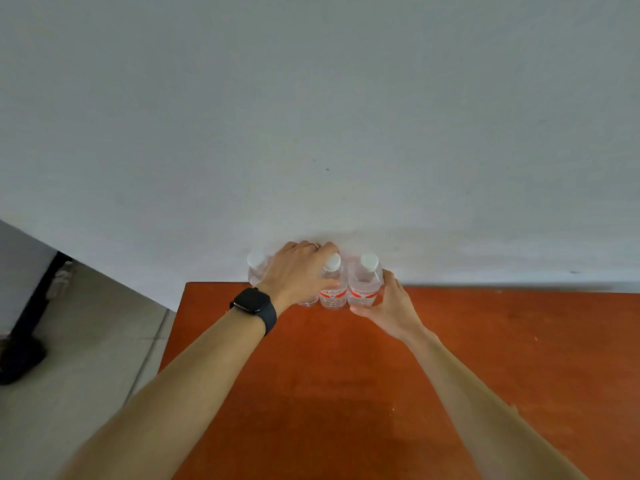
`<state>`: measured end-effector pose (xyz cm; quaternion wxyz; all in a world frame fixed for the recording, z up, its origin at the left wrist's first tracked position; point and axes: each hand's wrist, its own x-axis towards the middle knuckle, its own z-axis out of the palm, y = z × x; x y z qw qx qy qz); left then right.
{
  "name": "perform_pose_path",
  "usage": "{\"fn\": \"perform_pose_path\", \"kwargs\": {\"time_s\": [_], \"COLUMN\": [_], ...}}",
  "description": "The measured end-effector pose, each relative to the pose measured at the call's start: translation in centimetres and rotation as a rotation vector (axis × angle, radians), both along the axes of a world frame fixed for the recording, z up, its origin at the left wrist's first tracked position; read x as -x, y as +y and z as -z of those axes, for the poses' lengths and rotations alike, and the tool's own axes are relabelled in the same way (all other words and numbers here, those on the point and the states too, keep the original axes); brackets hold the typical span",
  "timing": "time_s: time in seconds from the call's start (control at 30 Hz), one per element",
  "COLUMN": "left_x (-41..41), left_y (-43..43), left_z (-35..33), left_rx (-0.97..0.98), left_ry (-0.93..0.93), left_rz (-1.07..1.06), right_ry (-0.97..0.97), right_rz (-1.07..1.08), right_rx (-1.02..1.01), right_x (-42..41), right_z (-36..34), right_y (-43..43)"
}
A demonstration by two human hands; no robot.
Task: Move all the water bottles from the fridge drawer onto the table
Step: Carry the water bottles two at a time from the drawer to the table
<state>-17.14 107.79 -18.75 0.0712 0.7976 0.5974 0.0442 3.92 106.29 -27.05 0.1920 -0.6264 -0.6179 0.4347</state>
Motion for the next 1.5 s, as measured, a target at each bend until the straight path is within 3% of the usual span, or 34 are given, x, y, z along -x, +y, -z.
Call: {"fn": "perform_pose_path", "kwargs": {"time_s": [0.4,0.83,1.0,1.2,1.5], "left_x": [-0.2,-0.2,-0.2,-0.1,-4.2], "left_y": [0.0,0.5,-0.9,-6.6,-16.3], "left_z": [-0.2,-1.0,-1.1,-1.8,-0.6], "left_rx": [0.004,0.137,-0.009,-0.197,0.122], "left_ry": [-0.004,-0.003,0.035,-0.093,-0.184], "left_rz": [-0.071,-0.086,-0.015,-0.019,0.031], "right_ry": [0.030,0.000,-0.035,-0.074,-0.262], "right_rz": [0.091,-0.034,0.044,0.123,0.225], "right_rx": [-0.013,0.090,0.152,0.038,-0.230], "right_x": [1.9,1.0,0.4,-0.4,-4.7], "right_z": [2.8,2.3,1.7,-2.1,-9.9], "right_y": [-0.2,0.5,-0.5,-6.0,-21.8]}}
